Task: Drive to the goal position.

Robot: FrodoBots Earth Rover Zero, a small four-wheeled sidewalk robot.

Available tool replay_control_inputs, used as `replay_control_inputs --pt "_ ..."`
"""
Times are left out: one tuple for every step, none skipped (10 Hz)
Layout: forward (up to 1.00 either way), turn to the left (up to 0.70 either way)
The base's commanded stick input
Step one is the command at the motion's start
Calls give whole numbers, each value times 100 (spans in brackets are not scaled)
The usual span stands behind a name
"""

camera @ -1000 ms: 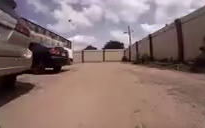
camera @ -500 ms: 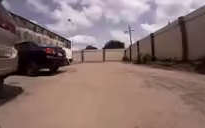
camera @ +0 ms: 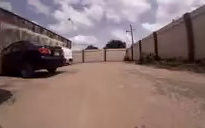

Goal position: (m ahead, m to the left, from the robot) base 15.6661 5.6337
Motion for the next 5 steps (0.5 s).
replay_control_inputs --pt "85 0" --pt "85 0" --pt "85 0" --pt "85 0" --pt "85 0"
